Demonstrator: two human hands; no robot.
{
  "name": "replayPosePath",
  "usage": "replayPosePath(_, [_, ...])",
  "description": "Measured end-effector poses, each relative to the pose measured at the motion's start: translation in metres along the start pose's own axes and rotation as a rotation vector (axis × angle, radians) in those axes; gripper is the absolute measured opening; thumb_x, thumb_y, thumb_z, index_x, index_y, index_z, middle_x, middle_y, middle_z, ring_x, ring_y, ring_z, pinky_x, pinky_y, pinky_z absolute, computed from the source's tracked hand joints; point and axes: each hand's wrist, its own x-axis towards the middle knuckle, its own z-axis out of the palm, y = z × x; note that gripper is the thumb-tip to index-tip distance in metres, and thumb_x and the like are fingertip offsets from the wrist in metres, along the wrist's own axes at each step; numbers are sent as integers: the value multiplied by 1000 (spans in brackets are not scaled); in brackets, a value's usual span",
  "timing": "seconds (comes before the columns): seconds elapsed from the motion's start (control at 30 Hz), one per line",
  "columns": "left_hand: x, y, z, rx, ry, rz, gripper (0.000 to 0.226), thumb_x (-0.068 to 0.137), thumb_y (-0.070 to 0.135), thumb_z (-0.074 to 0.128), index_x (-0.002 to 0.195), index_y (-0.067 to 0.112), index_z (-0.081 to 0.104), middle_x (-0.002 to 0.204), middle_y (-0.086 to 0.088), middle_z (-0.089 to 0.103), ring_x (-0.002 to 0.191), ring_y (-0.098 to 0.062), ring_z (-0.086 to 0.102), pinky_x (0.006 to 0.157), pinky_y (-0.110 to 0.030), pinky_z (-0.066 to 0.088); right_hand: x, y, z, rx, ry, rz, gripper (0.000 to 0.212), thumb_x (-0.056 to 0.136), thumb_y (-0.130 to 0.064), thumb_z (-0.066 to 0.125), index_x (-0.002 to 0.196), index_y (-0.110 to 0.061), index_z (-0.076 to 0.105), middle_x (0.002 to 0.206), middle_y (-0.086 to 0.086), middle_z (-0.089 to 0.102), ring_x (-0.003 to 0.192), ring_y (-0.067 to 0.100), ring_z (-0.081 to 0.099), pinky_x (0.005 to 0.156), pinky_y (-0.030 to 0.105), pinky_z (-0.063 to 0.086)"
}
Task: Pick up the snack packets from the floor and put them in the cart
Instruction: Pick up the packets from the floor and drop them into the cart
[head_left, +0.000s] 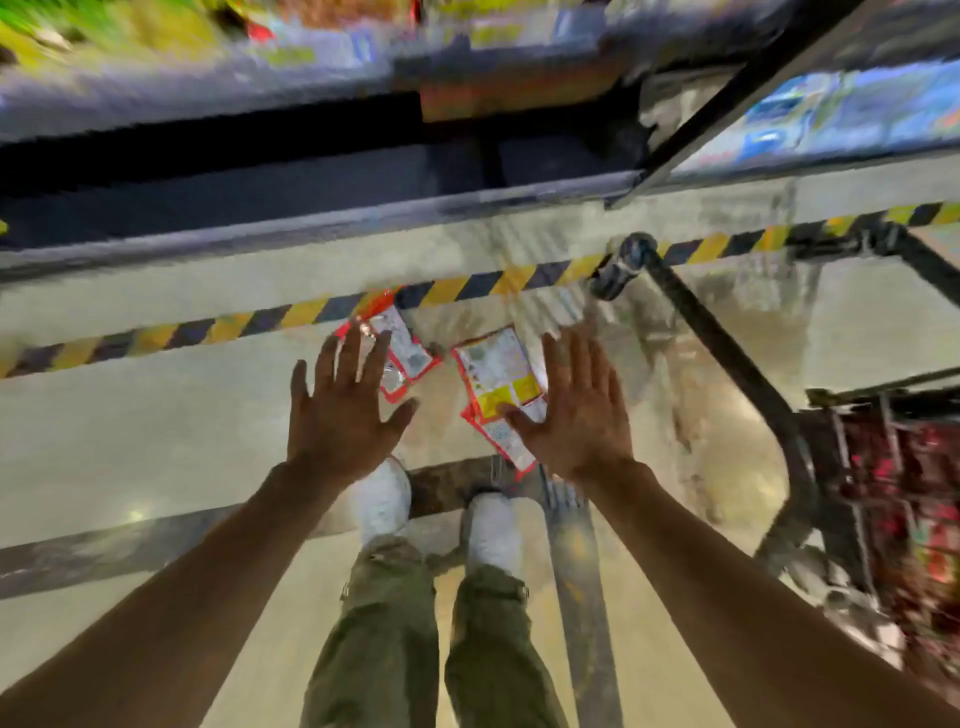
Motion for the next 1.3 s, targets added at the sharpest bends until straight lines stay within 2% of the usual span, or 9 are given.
replayPosePath(0.23, [81,-27,133,-62,-57,-39,88,90,72,38,163,25,23,169,-18,26,152,-45,27,118,-67,27,82,10,134,23,-39,59,107,77,-83,29,164,-20,23,170,17,23,157,39,20,125,56,24])
replayPosePath(0.37, [116,-40,186,-101,-111,-158,95,93,77,42,165,29,1,173,-16,4,155,-48,14,120,-67,22,116,17,188,-10,-66,85,106,80,-79,39,163,-16,22,169,19,23,157,39,19,126,54,22])
replayPosePath(0.47, [135,-42,216,-319,-110,-471,112,88,76,55,164,22,-5,172,-15,-3,153,-49,16,118,-64,25,134,24,224,-3,-51,128,107,81,-73,63,161,-14,26,163,22,33,150,43,31,120,55,31])
replayPosePath(0.57, [158,-42,229,-743,-1,-889,115,82,66,73,161,13,9,160,-22,25,144,-45,34,118,-57,32,144,29,238,111,-82,298,117,73,-76,73,159,-12,24,152,22,42,141,44,40,110,55,41])
replayPosePath(0.67, [176,-45,237,-952,57,-1046,105,79,57,81,153,10,24,151,-19,40,140,-38,42,119,-51,36,151,35,246,301,-141,418,105,72,-64,83,149,-14,32,140,19,49,133,43,47,106,53,45])
replayPosePath(0.8, [181,-38,235,-1245,81,-1062,90,80,35,87,150,15,33,143,-7,53,126,-26,55,106,-46,50,159,43,250,414,-163,487,73,74,-41,90,131,-20,49,129,6,66,121,32,61,102,48,50])
replayPosePath(0.93, [176,-35,223,-1298,1,-937,35,89,26,82,115,24,58,130,-3,69,114,-25,67,94,-39,55,164,48,246,550,-194,555,50,72,-37,92,110,-16,67,111,1,76,101,22,71,88,38,60])
replayPosePath(1.13, [148,-51,200,-1505,-32,-810,44,87,23,83,126,23,61,130,-5,71,113,-29,69,88,-43,59,149,49,222,672,-230,492,44,79,-34,89,117,-17,76,116,4,78,105,22,74,94,41,61])
replayPosePath(1.3, [105,-57,153,-1508,-34,-755,59,81,22,87,134,20,60,126,-3,72,114,-31,70,98,-61,56,113,41,176,792,-170,529,37,76,-28,91,109,-23,76,111,1,79,102,21,74,94,41,60])
